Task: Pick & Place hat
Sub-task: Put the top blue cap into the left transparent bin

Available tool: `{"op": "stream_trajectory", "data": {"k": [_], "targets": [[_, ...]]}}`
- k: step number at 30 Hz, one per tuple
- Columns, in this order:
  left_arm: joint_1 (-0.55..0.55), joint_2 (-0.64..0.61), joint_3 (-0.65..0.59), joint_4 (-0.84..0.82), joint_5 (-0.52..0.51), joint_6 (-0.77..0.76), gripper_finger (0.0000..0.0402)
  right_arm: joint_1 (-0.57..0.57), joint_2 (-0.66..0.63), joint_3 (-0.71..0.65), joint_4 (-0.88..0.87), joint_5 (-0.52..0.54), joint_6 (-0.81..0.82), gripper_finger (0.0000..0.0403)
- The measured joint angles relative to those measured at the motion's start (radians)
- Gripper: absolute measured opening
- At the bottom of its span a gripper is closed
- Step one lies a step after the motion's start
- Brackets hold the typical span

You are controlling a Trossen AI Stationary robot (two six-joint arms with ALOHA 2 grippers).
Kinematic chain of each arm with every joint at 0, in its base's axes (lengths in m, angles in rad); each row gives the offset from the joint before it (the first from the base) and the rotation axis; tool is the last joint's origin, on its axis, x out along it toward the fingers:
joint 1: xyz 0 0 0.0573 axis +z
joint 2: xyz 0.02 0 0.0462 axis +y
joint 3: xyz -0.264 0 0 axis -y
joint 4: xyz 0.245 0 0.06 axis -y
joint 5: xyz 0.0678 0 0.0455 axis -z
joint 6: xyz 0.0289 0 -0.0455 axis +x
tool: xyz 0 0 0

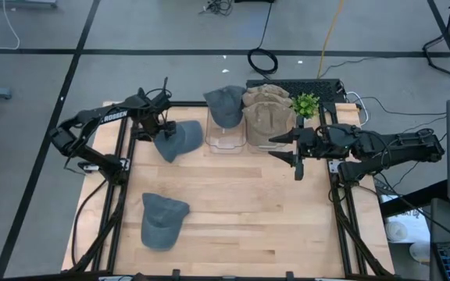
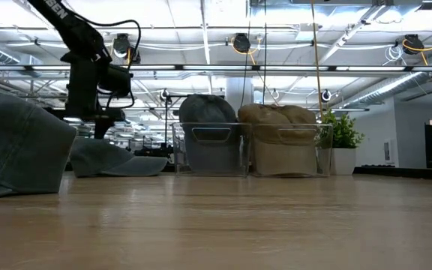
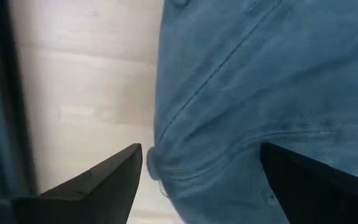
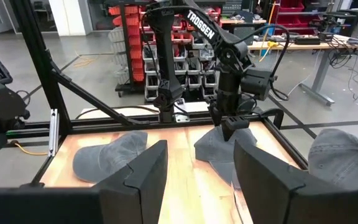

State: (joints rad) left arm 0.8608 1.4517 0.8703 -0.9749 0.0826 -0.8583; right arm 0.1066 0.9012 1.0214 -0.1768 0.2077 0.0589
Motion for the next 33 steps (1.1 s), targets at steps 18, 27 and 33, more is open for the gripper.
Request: {"op": "stream_trajectory", "data": {"k": [18, 27, 33], "targets": [[0.007, -0.003, -0.029, 0.106, 0.127, 0.105, 0.0026, 0.0, 0.0, 0.0, 0.046, 0.001, 0.0, 0.0171], [-0.006, -0.167, 0.042, 0.086, 0.174, 0.122, 0.0027, -0.001, 0.0, 0.0, 0.048, 0.001, 0.049, 0.0171], [-0.007, -0.293, 0.207, -0.016, 0.091, 0.164, 0.0027, -0.014, 0.0, 0.0, 0.062, 0.005, 0.131, 0.0171]]}}
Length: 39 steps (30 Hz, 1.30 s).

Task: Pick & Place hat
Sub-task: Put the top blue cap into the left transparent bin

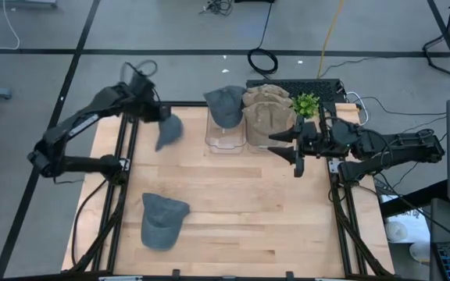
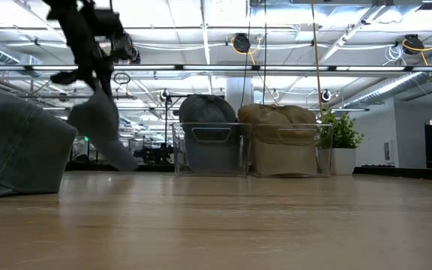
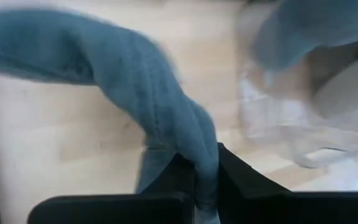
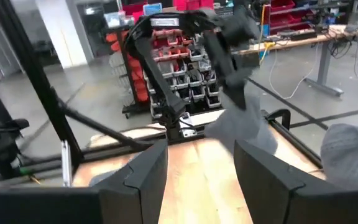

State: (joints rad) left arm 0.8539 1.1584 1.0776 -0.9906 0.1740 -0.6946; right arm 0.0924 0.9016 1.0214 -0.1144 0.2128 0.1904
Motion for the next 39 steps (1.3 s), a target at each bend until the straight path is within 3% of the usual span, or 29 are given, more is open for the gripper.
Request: {"op": "stream_trajectory", "data": {"k": [9, 16, 21, 27, 31, 39], "targets": [[-0.101, -0.039, 0.38, -0.167, -0.083, 0.165, 0.0026, -0.041, 0.018, 0.0, 0.034, -0.003, 0.146, 0.0186], [-0.185, -0.004, 0.623, -0.27, -0.098, 0.223, 0.0026, -0.041, 0.026, 0.0, 0.041, 0.005, 0.245, 0.0293], [-0.244, 0.038, 0.747, -0.358, -0.119, 0.245, 0.0026, -0.041, 0.03, 0.0, 0.165, 0.022, 0.205, 0.0348], [-0.328, 0.115, 0.864, -0.503, -0.177, 0.321, 0.0026, -0.041, 0.033, 0.0, 0.363, 0.058, 0.128, 0.0344], [-0.394, 0.172, 0.922, -0.564, -0.214, 0.395, 0.0025, -0.041, 0.033, 0.0, 0.383, 0.132, 0.116, 0.034], [-0.535, 0.273, 1.014, -0.535, -0.228, 0.487, 0.0025, -0.041, 0.069, 0.0, 0.388, 0.154, 0.182, 0.0354]]}}
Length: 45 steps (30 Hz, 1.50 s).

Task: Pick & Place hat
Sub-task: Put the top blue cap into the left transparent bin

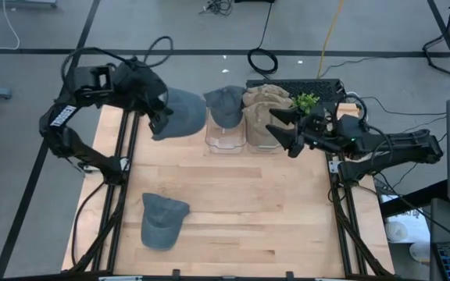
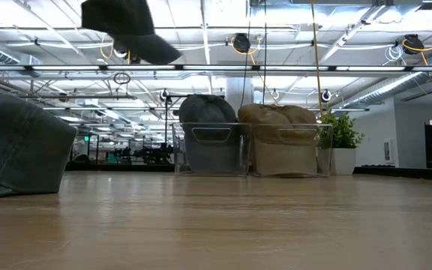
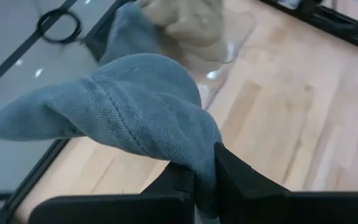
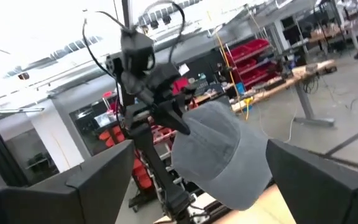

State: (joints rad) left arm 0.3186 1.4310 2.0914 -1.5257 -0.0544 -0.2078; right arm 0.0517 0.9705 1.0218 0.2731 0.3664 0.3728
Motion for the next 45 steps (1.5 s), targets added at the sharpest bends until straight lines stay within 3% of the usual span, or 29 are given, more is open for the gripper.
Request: {"op": "stream_trajectory", "data": {"k": [12, 26, 33, 40, 45], "targets": [[-0.223, 0.164, 0.163, 0.036, -0.063, 0.074, 0.0025, -0.028, 0.11, 0.0, -0.017, 0.001, 0.172, 0.0354], [-0.431, 0.212, 0.226, 0.14, -0.27, 0.144, 0.0025, -0.092, 0.181, 0.0, -0.154, -0.006, 0.29, 0.034], [-0.458, 0.212, 0.226, 0.144, -0.331, 0.161, 0.0025, -0.089, 0.221, 0.0, -0.06, -0.186, 0.358, 0.034], [-0.458, 0.212, 0.226, 0.174, -0.34, 0.161, 0.0025, -0.09, 0.276, 0.0, 0.054, -0.26, 0.379, 0.0337], [-0.458, 0.212, 0.226, 0.15, -0.34, 0.145, 0.0025, -0.089, 0.294, 0.0, 0.133, -0.294, 0.393, 0.0298]]}}
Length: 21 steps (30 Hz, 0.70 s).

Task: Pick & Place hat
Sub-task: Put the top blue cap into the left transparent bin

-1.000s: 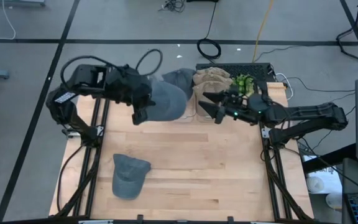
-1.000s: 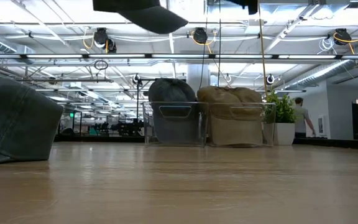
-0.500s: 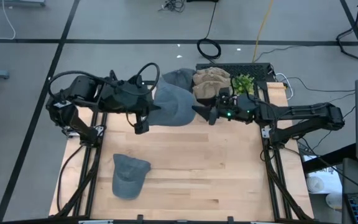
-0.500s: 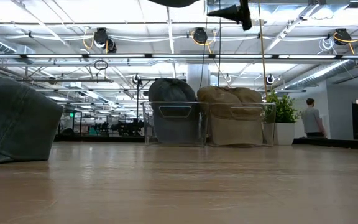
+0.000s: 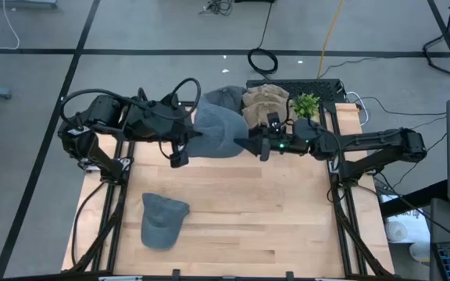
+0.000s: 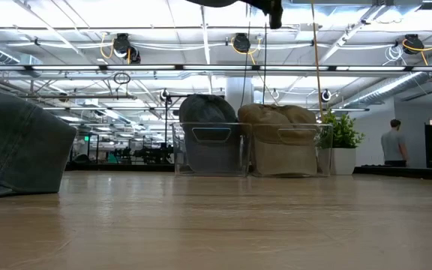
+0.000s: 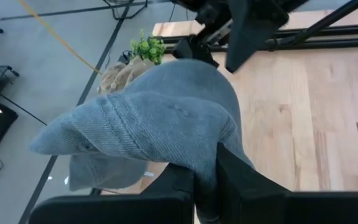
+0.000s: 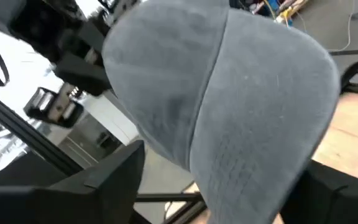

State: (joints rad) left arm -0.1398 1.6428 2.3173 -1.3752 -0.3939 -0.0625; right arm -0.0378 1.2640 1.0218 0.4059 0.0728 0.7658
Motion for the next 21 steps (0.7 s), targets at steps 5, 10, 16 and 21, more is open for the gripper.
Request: {"op": "stream_trajectory", "data": {"k": [5, 10, 16, 21], "targets": [[-0.003, 0.0, 0.0, -0.021, 0.0, -0.024, 0.0025, -0.001, -0.01, 0.0, 0.008, -0.016, 0.0, 0.0219], [-0.003, 0.0, 0.0, -0.02, 0.0, -0.025, 0.0025, 0.0, -0.011, 0.0, 0.027, -0.066, 0.005, 0.0096], [0.0, 0.0, 0.0, -0.018, 0.003, -0.063, 0.0071, 0.0, -0.012, 0.0, 0.041, -0.103, 0.007, 0.0006], [0.001, 0.0, 0.0, -0.018, 0.002, -0.086, 0.0133, 0.004, -0.033, 0.0, 0.063, -0.12, -0.029, 0.0003]]}}
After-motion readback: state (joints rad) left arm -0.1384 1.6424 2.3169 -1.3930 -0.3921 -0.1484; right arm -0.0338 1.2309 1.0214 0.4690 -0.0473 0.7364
